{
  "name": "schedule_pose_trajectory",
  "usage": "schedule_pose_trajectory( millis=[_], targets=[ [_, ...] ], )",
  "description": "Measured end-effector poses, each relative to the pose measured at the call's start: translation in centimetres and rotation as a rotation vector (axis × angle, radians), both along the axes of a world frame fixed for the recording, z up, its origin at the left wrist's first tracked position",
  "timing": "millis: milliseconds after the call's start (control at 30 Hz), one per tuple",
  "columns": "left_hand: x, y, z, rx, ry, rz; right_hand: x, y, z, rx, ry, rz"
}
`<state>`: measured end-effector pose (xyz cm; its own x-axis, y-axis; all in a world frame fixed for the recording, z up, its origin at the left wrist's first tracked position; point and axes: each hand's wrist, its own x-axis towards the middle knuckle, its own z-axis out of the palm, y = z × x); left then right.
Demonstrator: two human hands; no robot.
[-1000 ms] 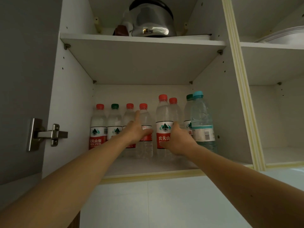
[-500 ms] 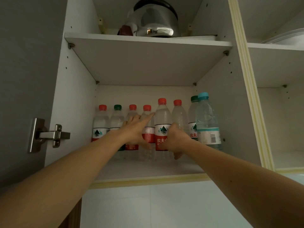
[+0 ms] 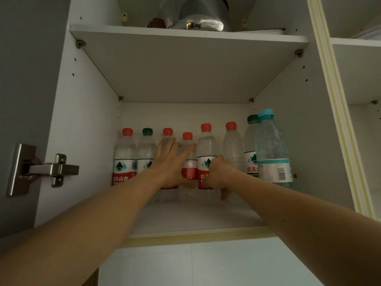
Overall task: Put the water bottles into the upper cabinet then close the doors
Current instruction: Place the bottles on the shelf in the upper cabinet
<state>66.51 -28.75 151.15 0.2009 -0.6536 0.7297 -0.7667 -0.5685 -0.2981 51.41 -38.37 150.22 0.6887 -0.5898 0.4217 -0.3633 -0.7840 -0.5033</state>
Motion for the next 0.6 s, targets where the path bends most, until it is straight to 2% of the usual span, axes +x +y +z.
schedule_pose_trajectory(
  millis=[133, 400, 600],
  targets=[
    [-0.6, -0.5, -0.5, -0.032, -0.039, 0.025, 1.2, -0.9, -0.2, 0.020, -0.006, -0.006],
    [0.0, 0.2, 0.0, 0.031, -0.150, 0.064, 2.5, -1.7, 0.1, 0.007, 0.027, -0.006],
    [-0.1, 0.0, -0.1, 0.082, -0.128, 0.106, 3.2, -2.1, -0.3, -0.030, 0.019, -0.042]
  ],
)
